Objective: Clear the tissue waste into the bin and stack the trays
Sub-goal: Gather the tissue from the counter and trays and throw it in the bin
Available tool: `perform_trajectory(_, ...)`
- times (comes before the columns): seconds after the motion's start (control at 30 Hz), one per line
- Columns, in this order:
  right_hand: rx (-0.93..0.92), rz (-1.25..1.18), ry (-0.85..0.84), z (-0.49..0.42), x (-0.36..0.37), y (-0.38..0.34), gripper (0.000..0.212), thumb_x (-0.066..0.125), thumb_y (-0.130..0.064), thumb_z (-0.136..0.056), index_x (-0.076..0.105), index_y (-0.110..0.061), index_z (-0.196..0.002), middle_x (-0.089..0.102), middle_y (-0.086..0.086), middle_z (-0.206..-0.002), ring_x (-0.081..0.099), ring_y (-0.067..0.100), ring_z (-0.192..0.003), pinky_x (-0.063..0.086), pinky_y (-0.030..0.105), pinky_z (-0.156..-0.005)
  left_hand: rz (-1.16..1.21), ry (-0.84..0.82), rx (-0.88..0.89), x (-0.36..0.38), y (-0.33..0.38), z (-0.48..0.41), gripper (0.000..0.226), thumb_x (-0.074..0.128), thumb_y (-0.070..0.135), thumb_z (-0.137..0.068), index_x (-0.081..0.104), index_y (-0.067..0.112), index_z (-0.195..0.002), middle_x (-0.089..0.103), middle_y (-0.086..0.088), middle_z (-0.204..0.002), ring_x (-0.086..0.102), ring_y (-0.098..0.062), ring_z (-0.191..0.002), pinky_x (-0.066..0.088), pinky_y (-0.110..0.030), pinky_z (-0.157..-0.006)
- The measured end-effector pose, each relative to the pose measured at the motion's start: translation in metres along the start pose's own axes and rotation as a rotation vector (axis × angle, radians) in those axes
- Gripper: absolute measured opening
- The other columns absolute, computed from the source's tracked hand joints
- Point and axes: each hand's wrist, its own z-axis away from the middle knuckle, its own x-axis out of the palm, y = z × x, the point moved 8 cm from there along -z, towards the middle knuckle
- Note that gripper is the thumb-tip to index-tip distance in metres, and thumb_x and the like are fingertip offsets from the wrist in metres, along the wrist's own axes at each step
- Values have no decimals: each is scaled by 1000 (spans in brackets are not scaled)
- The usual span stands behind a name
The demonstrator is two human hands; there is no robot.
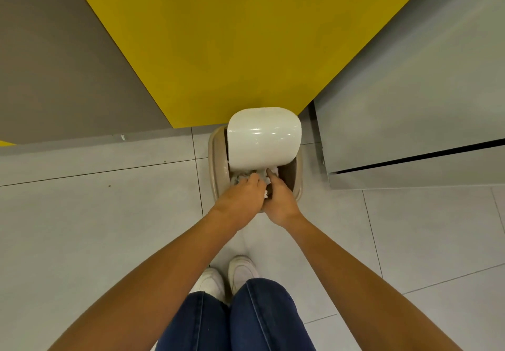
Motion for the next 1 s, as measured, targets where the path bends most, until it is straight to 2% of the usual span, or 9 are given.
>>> perform_trajectory(0.1,0,-21,7,1,-2,9,57,57,2,-87,39,-13,-138,47,10,-135,47,27,-125,42,29,-102,-7,-60,-69,10,-1,-14,41,47,1,-92,36,4,-132,41,-16,-130,49,-30,-115,47,-36,-90)
perform_trajectory(0.17,-20,31,10,2,-4,12,55,56,4,-87,40,-12,-137,47,8,-136,46,23,-126,38,22,-102,-8,-90,-82,16,0,-23,42,46,3,-93,35,3,-133,41,-16,-131,48,-31,-117,48,-38,-91)
perform_trajectory(0.27,-40,45,-14,4,-5,12,63,54,6,-87,32,-12,-143,37,7,-145,36,22,-135,31,26,-110,-17,-103,-135,20,-1,-30,46,45,5,-94,30,3,-138,37,-16,-135,43,-32,-123,46,-39,-95)
perform_trajectory(0.37,-52,12,-20,2,-3,10,68,56,6,-86,28,-12,-145,34,7,-147,35,22,-136,33,34,-113,-57,-97,-122,22,0,-34,52,48,7,-93,27,3,-140,36,-16,-137,41,-31,-124,41,-38,-97)
perform_trajectory(0.53,-45,24,-19,6,-4,4,64,56,6,-84,35,-10,-142,39,10,-143,41,25,-131,36,34,-110,-15,-55,-121,15,-2,-25,54,52,8,-91,29,6,-139,38,-14,-136,42,-30,-124,41,-37,-97)
perform_trajectory(0.67,-23,42,18,20,-19,-9,55,55,1,-88,38,-10,-139,40,8,-140,43,22,-128,31,17,-99,12,9,-89,-2,-4,-6,46,54,4,-88,38,6,-132,46,-12,-130,50,-27,-117,44,-34,-91)
perform_trajectory(0.77,-8,20,29,39,-35,-24,54,52,1,-90,37,-10,-140,37,8,-144,41,22,-130,31,19,-103,84,20,-115,-21,-8,16,47,54,-2,-85,41,6,-129,49,-13,-127,54,-28,-110,46,-33,-83)
perform_trajectory(0.87,-12,29,30,62,-51,-47,55,53,0,-90,37,-13,-141,37,7,-146,40,24,-131,35,28,-107,192,39,-157,-50,-11,44,53,56,-6,-83,41,9,-131,50,-12,-124,55,-27,-107,45,-30,-76)
perform_trajectory(1.0,-36,39,22,98,-76,-88,53,51,-2,-91,39,-17,-141,37,4,-146,38,21,-133,37,24,-100,263,90,-204,-100,-7,86,55,55,-7,-82,42,13,-132,51,-9,-125,55,-26,-107,44,-30,-75)
